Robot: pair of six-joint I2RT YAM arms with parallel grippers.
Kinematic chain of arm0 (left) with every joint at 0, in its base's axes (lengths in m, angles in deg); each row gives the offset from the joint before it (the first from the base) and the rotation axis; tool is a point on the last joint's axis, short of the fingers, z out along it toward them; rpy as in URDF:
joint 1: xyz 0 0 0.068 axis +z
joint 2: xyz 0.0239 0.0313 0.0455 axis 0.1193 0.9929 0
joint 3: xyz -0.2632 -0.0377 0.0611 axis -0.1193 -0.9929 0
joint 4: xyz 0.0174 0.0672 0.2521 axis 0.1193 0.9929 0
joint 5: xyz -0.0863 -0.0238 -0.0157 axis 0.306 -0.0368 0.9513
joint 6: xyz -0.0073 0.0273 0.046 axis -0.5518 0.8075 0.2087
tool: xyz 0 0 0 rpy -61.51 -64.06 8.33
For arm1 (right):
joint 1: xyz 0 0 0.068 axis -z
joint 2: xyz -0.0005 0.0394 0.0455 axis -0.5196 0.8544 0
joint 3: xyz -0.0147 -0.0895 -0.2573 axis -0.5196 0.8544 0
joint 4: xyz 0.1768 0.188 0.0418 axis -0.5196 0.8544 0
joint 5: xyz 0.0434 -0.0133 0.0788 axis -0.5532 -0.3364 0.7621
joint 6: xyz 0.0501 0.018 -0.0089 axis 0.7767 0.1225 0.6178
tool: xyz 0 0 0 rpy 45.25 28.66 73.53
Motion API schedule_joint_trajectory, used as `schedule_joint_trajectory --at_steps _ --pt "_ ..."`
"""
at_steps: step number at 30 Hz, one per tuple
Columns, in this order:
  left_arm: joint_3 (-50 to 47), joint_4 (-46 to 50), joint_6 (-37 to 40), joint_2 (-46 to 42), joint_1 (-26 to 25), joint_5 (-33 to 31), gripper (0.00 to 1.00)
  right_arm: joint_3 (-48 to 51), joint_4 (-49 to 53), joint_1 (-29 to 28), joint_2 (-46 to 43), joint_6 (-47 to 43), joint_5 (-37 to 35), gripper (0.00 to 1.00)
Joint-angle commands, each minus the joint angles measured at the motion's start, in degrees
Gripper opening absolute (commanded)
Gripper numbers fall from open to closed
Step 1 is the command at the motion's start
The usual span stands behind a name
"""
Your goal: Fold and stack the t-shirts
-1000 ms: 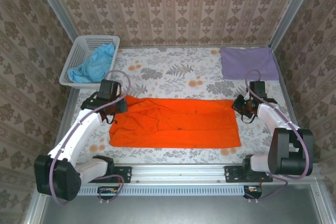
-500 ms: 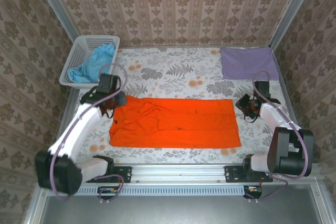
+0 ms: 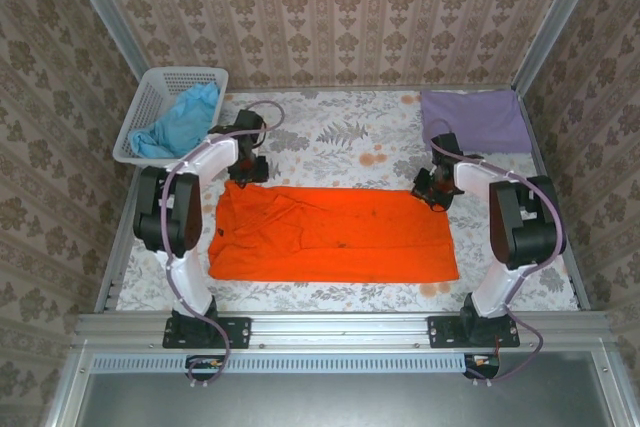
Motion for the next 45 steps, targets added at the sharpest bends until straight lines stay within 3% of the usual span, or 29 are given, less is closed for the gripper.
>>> schedule_joint_trajectory --at_steps 1,10,15,20,26,29,33,36,40,45 --pt "1.3 4.2 1.4 2.5 1.1 -5.1 0.29 -2.4 5.0 0.7 2.5 -0.5 -3.9 0.18" --pt "-2.9 4.8 -1.4 3.0 2.1 -15.5 0.27 -5.7 6.3 4.7 6.5 1.4 -2.3 0.18" --pt "-3.5 4.3 -2.1 3.0 2.2 -15.1 0.27 -6.4 4.7 7.4 6.2 2.4 -1.7 0.19" --pt "-1.0 4.8 -2.5 2.9 2.1 -13.8 0.29 -7.3 3.3 9.9 4.6 0.9 -1.3 0.28" --pt "4.7 8.0 -2.9 1.7 2.1 -13.5 0.40 -2.9 -3.5 8.9 -5.4 3.3 -0.7 0.50" --pt "6.8 8.8 -3.2 0.1 2.1 -11.4 0.46 0.3 -9.1 4.5 -11.4 3.7 -1.2 0.54" --pt "8.5 8.4 -3.6 -1.3 2.0 -4.3 0.44 0.6 -18.4 -6.2 -11.0 3.9 6.8 0.55" --pt "9.1 7.0 -3.1 -0.7 1.8 3.3 0.35 -4.0 -20.8 -15.1 -5.2 2.6 9.8 0.53" --pt "10.6 7.9 -3.4 2.6 1.7 9.4 0.23 -16.1 -15.6 -23.4 6.5 -0.8 13.4 0.47" --pt "11.5 9.3 -2.6 7.1 1.9 11.1 0.20 -31.4 -6.1 -29.5 19.0 -6.3 15.5 0.43"
